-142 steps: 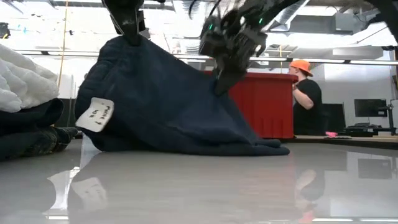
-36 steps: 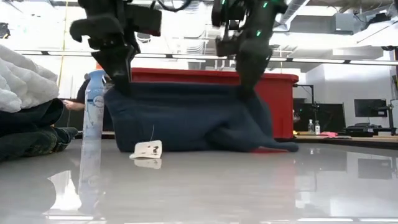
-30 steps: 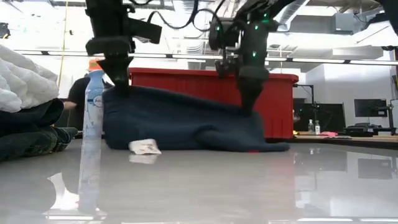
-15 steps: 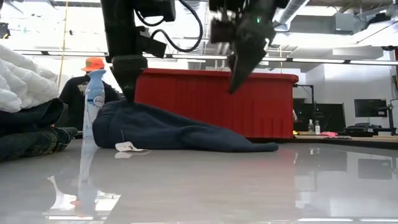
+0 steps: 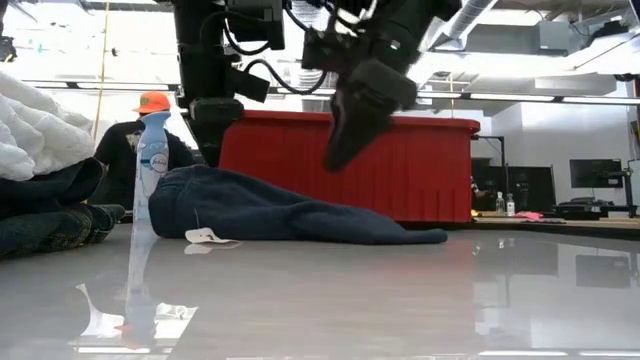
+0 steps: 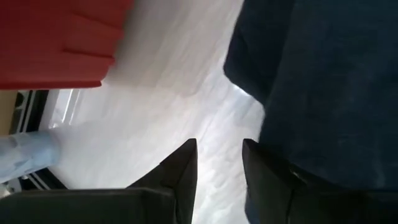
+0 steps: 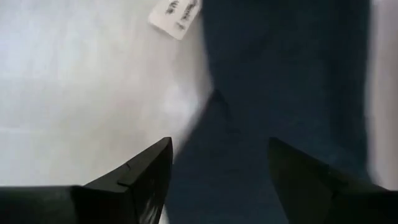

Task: Fold Laundry from Bin
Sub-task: Fold the gray shorts from the red bin

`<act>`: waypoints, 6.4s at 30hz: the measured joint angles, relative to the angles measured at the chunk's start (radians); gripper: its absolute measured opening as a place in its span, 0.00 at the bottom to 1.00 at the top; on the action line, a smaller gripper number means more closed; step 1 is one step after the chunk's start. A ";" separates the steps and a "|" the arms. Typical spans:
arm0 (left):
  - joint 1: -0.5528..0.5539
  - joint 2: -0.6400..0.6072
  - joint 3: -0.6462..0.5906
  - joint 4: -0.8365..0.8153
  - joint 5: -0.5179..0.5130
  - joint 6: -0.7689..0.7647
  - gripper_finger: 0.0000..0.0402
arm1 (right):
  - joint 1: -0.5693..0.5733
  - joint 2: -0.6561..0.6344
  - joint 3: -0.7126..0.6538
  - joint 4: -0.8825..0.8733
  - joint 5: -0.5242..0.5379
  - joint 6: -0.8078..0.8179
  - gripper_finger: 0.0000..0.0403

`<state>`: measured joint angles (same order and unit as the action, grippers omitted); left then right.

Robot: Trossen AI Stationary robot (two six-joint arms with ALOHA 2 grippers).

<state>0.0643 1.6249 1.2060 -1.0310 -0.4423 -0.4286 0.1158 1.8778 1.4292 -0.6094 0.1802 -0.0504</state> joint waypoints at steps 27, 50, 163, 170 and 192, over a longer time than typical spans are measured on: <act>0.190 -0.086 0.001 0.192 0.346 0.083 0.29 | -0.466 0.051 0.002 -0.087 -0.238 -0.116 0.70; 0.175 -0.085 0.001 0.193 0.299 0.118 0.29 | -0.448 0.067 -0.004 -0.318 -0.182 -0.101 0.06; -0.037 0.039 -0.210 1.352 0.318 -0.200 0.29 | 0.082 -0.280 -0.384 0.148 -0.364 0.092 0.43; -0.018 0.137 -0.123 1.311 0.491 -0.078 0.29 | 0.084 -0.263 -0.384 0.198 -0.369 0.056 0.43; -0.107 0.277 -0.117 1.148 0.840 -0.127 0.29 | 0.134 -0.445 -0.366 -0.033 -0.153 0.125 0.43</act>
<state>-0.0423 1.9018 1.0888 0.1168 0.3975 -0.5555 0.2494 1.4328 1.0630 -0.6423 0.0276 0.0746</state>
